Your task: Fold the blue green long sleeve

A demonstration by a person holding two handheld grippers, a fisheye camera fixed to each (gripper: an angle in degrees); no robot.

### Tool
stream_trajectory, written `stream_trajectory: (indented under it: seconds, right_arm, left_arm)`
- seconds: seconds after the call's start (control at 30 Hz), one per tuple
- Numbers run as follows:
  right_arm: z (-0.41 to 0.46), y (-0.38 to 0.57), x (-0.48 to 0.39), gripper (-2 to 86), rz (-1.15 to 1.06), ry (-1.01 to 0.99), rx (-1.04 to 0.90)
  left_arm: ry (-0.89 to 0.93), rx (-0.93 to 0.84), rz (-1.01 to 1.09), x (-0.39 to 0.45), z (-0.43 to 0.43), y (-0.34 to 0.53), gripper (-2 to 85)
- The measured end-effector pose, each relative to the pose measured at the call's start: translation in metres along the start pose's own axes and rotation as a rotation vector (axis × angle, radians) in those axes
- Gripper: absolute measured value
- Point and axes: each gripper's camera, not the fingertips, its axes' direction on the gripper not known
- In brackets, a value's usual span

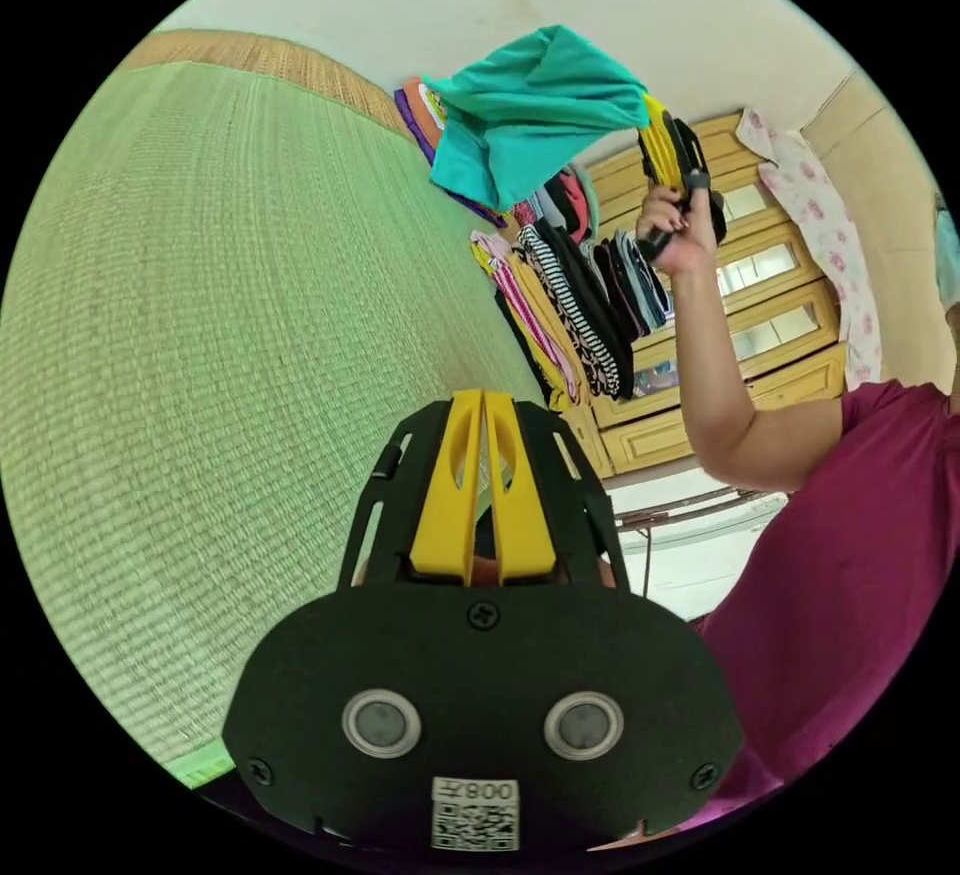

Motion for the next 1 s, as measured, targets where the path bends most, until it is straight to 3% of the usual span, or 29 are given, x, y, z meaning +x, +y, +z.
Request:
stream_trajectory:
  seconds: [0.27, 0.43, 0.67, 1.0]
  right_arm:
    - [-0.033, 0.118, -0.057, 0.9, 0.2, -0.129, -0.164]
    - [-0.078, 0.167, -0.09, 0.9, 0.276, -0.194, -0.166]
    - [-0.169, 0.178, -0.14, 0.9, 0.214, -0.089, -0.081]
    - [-0.234, 0.189, -0.145, 1.0, 0.22, -0.035, 0.02]
  left_arm:
    - [-0.028, 0.151, -0.117, -0.013, -0.133, 0.042, 0.8]
    - [-0.014, 0.213, -0.169, -0.018, -0.19, 0.063, 2.8]
    - [0.079, 0.146, -0.169, -0.026, -0.191, 0.035, 6.2]
    - [0.15, -0.059, -0.291, -0.044, -0.15, -0.035, 8.4]
